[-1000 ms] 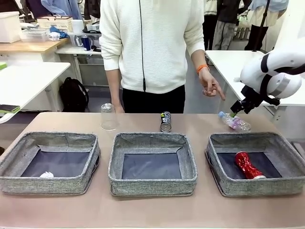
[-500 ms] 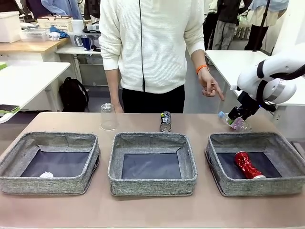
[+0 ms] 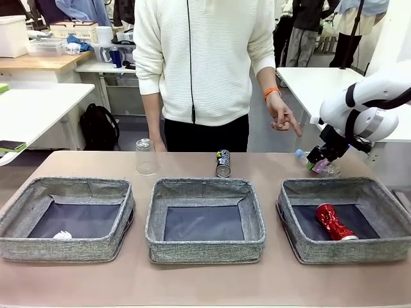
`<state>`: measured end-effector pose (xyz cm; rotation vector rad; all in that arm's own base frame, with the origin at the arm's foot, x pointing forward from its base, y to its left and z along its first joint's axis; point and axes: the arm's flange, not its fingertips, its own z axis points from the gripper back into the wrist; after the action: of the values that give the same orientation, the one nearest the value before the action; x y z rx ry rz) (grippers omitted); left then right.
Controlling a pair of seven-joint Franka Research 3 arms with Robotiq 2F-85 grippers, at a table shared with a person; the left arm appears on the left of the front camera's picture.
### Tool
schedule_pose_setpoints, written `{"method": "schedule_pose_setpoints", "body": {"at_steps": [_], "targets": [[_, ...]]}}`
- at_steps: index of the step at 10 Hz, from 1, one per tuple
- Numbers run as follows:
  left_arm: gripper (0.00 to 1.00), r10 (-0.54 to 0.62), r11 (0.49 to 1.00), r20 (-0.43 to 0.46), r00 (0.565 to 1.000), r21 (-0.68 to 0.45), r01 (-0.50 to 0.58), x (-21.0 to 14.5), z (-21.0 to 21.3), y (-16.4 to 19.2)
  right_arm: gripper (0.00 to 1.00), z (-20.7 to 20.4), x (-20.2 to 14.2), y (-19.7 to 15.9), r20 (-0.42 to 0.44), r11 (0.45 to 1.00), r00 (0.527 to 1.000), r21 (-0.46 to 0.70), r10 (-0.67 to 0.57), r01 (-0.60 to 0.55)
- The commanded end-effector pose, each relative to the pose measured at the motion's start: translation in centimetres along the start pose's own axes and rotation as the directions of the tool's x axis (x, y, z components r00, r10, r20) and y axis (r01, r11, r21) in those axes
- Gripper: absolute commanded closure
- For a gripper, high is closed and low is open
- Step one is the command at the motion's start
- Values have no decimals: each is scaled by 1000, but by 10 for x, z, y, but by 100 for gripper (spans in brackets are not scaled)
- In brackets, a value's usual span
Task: Sort the waste into the appropriate baskets.
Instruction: Pick up the waste item pointed out by the person.
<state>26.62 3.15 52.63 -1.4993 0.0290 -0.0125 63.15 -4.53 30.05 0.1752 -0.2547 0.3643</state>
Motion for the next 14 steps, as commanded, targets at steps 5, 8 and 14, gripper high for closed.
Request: {"method": "schedule_pose_setpoints", "body": {"at_steps": [5,8,14], "targets": [[0,-19,1000,8,1000,-5,19,1,-1,-2,100,3,4,-1,-36,1000,999,0,-7,7],[0,-19,1000,8,1000,-5,19,1,-1,-2,100,11,4,0,-39,999,999,12,-36,36],[0,-19,1000,8,1000,-5,19,1,-1,-2,100,115,2,22,20,962,962,-9,-273,273]]}}
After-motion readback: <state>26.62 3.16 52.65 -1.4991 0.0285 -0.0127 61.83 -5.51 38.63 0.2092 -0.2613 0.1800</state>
